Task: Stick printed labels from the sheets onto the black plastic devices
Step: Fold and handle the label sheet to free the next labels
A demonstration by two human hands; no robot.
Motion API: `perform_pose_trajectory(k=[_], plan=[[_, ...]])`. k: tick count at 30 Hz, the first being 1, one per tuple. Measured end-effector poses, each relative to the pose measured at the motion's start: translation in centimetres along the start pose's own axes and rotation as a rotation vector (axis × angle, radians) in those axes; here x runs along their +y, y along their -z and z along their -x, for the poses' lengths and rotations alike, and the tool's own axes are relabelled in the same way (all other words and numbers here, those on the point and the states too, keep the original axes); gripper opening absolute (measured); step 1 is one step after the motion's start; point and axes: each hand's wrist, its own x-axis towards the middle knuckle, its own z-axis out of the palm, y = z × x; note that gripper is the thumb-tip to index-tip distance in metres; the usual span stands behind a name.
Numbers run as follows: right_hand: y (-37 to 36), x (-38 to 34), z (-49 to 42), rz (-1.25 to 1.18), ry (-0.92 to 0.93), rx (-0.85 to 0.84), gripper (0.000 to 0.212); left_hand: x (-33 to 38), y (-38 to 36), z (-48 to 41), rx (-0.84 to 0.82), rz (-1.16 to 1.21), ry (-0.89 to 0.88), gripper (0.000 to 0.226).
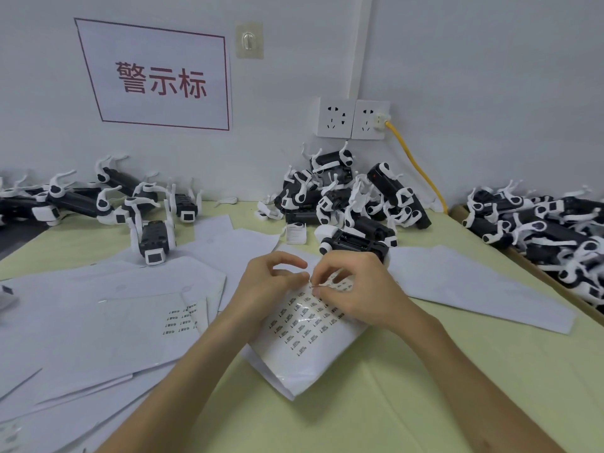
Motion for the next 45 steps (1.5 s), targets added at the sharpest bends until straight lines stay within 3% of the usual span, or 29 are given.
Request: perform_pose_trajectory(k=[3,7,10,16,24,30,36,45], plan=[[-0.1,-0.1,0.1,0.02,-0.008,-0.012,0.015,-0.2,-0.1,-0.1,-0.03,-0.034,-0.008,0.011],[0.0,-0.2,0.0,-0.021,-0.021,0.049,0.015,-0.5,-0.2,-0.2,0.092,-0.24,-0.169,0.013],[0.3,-0.4,0.1,-0.069,-0.034,0.101,0.017,-0.1,0.0,-0.2,0.079,-0.186,-0.295,0.018],[0.5,-0.6,0.0,-0.166,-0.064,0.174,0.015,0.5,-0.1,0.0,-0.044,-0.126,-0.376,0.015],[0.6,-0.3,-0.2,-0.323,-0.067,0.18,0.016,0.7,-0.3,0.3,0.002,-0.115,-0.463,0.014],[0.7,-0.2,-0.2,-0.293,-0.07,0.194,0.009,0.6,-0.4,0.4,0.014,-0.199,-0.516,0.012],[0.5,-0.2,-0.2,-0.26,-0.052,0.183,0.011,0.5,-0.5,0.4,0.049,-0.226,-0.499,0.014],[0.6,0.1,-0.3,-0.288,-0.059,0.284,0.016,0.6,-0.2,0.3,-0.147,0.022,-0.283,0.015]])
